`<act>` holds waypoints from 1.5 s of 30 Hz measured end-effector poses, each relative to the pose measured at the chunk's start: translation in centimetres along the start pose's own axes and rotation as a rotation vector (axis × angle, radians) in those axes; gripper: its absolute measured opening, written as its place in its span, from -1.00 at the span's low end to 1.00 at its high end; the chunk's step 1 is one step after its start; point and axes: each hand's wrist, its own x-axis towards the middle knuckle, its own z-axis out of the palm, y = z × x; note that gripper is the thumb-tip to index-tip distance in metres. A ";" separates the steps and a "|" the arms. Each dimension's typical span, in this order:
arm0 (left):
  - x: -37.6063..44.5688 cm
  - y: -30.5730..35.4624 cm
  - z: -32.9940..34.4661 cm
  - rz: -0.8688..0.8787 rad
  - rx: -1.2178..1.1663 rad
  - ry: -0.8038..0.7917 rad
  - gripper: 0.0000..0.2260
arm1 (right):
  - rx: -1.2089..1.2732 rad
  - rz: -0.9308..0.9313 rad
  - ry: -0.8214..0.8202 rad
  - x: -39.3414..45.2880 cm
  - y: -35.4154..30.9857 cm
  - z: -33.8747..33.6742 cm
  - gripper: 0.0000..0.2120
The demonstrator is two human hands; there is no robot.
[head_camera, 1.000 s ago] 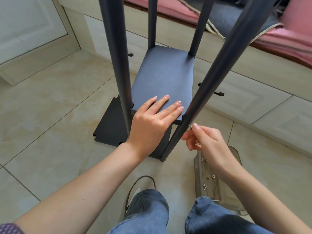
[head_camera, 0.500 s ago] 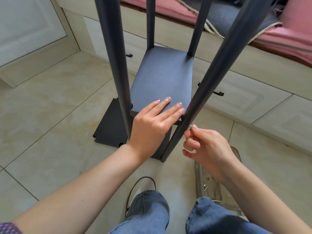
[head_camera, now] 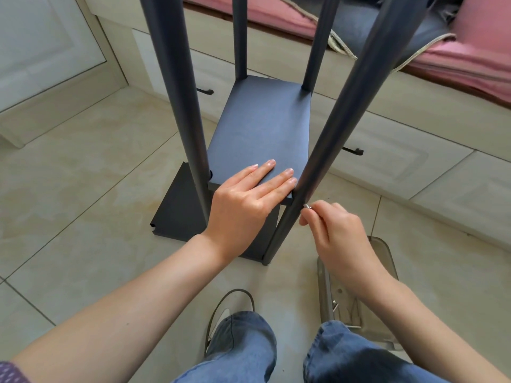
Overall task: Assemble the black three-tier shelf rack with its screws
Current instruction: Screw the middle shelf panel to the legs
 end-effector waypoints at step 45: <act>1.6 4.9 -2.2 -1.506 -1.501 -0.085 -0.80 | -0.231 -0.033 -0.031 0.2 -1.8 -0.6 -0.69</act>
